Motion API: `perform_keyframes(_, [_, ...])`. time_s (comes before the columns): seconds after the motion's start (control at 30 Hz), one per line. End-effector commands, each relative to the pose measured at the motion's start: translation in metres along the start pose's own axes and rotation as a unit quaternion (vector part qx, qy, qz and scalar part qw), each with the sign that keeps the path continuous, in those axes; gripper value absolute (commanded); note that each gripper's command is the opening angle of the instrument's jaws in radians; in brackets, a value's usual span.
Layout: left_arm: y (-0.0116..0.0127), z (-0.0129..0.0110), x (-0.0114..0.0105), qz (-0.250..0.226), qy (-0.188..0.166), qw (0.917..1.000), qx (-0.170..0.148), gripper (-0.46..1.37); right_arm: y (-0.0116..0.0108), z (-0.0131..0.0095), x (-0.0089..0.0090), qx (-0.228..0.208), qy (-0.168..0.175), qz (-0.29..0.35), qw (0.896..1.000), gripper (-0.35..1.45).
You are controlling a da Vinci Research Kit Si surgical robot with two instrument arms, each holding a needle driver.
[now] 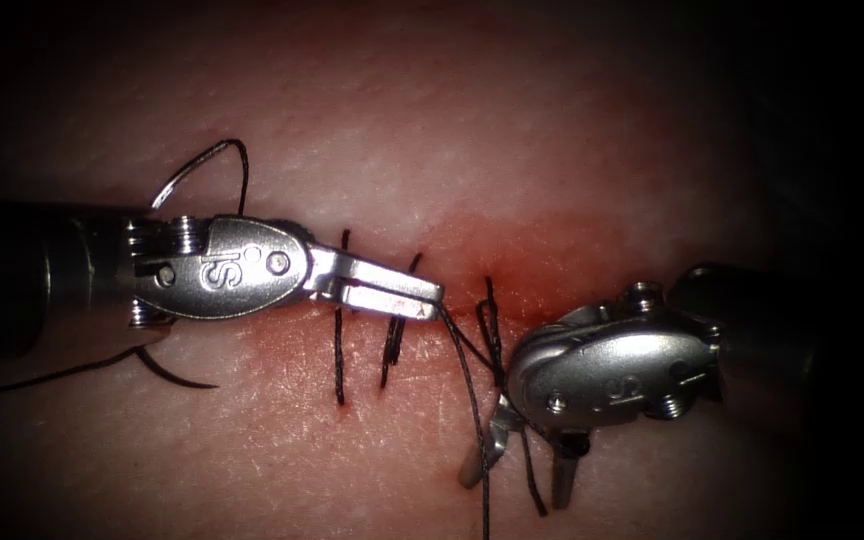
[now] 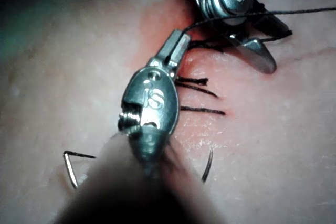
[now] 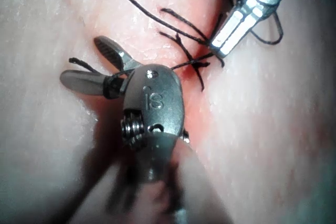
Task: Wound Closure
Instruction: Grab the suture tail with the right gripper
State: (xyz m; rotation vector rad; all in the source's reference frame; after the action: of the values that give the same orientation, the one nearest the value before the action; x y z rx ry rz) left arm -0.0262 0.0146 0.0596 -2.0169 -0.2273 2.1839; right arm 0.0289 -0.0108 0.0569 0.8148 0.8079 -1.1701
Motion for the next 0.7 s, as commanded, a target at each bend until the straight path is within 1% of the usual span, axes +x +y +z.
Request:
perform_keyframes(0.03, [0.0,-0.0001,0.0001,0.0,0.0,1.0,-0.002,-0.35,0.0001,-0.0001,0.0,0.01,-0.005,0.0,1.0,0.29])
perform_keyframes(0.07, [0.0,-0.0002,0.0001,0.0,0.0,1.0,-0.003,-0.35,0.0001,-0.0003,-0.0001,0.012,-0.006,-0.008,1.0,-0.07])
perform_keyframes(0.13, [0.0,-0.0002,0.0001,0.0,0.0,1.0,-0.003,-0.35,0.0002,-0.0005,-0.0003,0.013,-0.006,-0.009,1.0,-0.35])
perform_keyframes(0.37, [0.0003,-0.0002,0.0001,0.0,0.0,1.0,-0.002,-0.35,0.0004,-0.0012,-0.0005,0.008,0.003,-0.015,1.0,-0.35])
perform_keyframes(0.6, [0.0007,-0.0004,0.0,-0.001,0.0,1.0,-0.003,-0.35,0.0006,-0.0023,-0.0006,-0.014,0.037,-0.021,0.999,-0.35])
perform_keyframes(0.7, [0.001,-0.0004,-0.0001,-0.003,0.0,1.0,-0.003,-0.35,0.0008,-0.0033,-0.0007,-0.032,0.057,-0.019,0.998,-0.35])
